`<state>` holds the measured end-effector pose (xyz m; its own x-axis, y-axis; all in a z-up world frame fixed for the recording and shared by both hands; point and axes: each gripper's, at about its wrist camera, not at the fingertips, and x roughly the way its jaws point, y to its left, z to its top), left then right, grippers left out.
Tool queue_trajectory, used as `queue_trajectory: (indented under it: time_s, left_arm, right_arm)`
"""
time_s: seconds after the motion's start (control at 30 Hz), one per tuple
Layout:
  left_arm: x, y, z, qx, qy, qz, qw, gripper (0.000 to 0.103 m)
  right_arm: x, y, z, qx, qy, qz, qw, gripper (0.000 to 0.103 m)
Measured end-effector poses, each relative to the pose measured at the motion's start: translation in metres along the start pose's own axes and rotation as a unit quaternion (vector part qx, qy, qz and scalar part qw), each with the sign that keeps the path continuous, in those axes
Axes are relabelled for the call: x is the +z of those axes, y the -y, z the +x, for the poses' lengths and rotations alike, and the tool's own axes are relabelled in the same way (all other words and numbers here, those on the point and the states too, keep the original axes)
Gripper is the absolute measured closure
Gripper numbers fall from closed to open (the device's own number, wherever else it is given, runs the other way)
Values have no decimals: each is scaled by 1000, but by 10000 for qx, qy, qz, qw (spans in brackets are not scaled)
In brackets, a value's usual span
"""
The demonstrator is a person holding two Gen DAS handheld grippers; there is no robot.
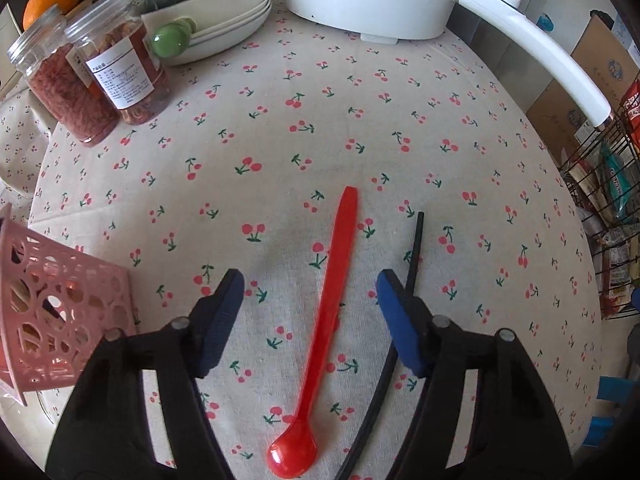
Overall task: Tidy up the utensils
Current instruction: 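Grasp the red plastic spoon with the left tool, then grasp the black chopstick with the right tool while the left tool holds the red spoon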
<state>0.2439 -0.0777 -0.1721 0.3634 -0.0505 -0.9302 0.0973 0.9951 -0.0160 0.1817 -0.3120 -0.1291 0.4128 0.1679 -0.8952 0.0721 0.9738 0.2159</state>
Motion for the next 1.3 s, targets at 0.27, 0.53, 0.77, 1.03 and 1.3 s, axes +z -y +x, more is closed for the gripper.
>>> queue_trajectory:
  time_s: [0.27, 0.53, 0.77, 1.03, 1.3]
  left_arm:
    - [7, 5, 4, -164, -81, 162, 9997, 86]
    - [-11, 15, -16, -311, 94, 378, 9988, 92]
    - [-42, 5, -71, -564, 647, 492, 9951, 92]
    - [-70, -30, -119, -992, 1076, 366, 9886, 92]
    - [-92, -68, -149, -1528, 1424, -68, 9779, 92]
  right_arm:
    - [-2, -5, 8, -124, -185, -132, 9997, 0]
    - [-3, -15, 3, -35, -161, -246, 9996, 0]
    - [-7, -29, -2, 33, -182, -258, 9995, 0]
    - [-15, -55, 5, 20, -269, -527, 9982, 0]
    - [-8, -85, 37, 391, -521, -112, 9978, 0]
